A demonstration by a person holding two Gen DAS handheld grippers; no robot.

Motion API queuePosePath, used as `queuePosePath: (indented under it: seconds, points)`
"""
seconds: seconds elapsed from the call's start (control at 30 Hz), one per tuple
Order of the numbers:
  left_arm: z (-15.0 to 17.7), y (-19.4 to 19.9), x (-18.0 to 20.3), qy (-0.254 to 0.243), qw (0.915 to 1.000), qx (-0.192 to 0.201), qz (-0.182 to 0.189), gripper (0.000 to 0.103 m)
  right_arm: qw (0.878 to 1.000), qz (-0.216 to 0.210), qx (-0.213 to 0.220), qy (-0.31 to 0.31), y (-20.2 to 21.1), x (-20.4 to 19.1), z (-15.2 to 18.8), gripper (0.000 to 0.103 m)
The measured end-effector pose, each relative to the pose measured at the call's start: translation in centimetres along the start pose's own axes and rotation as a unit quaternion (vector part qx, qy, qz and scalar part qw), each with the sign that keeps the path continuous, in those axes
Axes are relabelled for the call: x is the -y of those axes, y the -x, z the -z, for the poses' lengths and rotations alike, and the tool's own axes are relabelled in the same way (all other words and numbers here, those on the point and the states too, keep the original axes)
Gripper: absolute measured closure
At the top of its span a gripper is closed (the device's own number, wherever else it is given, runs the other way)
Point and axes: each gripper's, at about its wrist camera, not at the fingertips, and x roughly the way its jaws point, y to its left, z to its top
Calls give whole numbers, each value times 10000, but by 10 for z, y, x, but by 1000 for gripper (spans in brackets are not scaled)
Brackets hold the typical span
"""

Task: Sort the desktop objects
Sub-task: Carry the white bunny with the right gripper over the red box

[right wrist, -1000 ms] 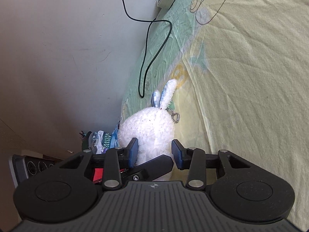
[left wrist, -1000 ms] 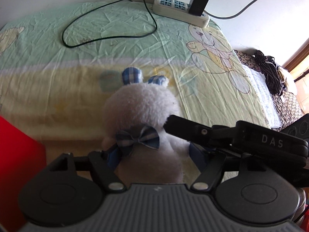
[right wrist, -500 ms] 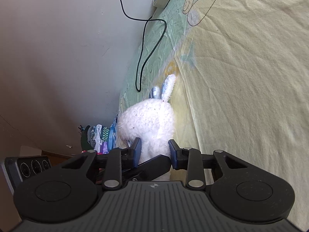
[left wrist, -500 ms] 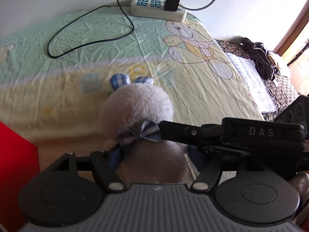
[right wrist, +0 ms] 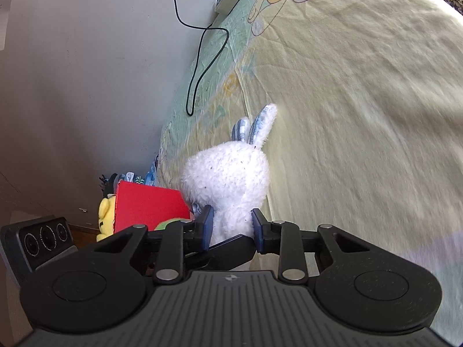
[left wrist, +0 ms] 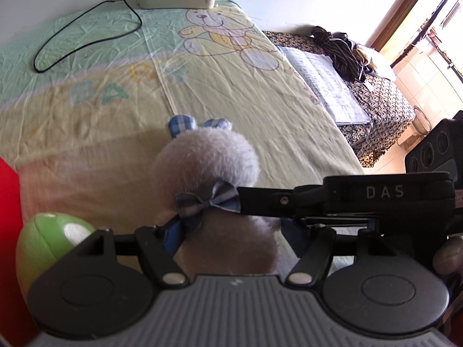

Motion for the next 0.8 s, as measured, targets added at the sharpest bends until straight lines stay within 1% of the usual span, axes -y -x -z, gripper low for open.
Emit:
queuePosePath:
  seconds: [0.23, 0.37, 0.43, 0.6, 0.73, 0.8]
  points:
    - [40, 13, 13, -204, 9996, -173, 135, 31, 9986, 337, -119, 391, 14, -10, 42, 72]
    - [59, 24, 16, -322, 9992, -162, 167, 31, 9978, 395, -116, 526, 20, -15, 63, 72]
    - [66, 33, 17, -355, 9992, -58, 158, 31, 9974, 362, -82, 616, 22, -20, 70, 73]
    - [79, 63, 15, -472, 9982, 354, 146, 31, 9948, 278, 52, 983, 28, -44, 83, 73]
    - [86, 92, 11, -619, 9954, 685, 244, 31, 9896, 293, 304, 1374, 36, -72, 98, 74]
    - [90, 104, 10, -794, 9937, 751, 261, 29, 9866, 207, 453, 1555, 38, -88, 107, 75]
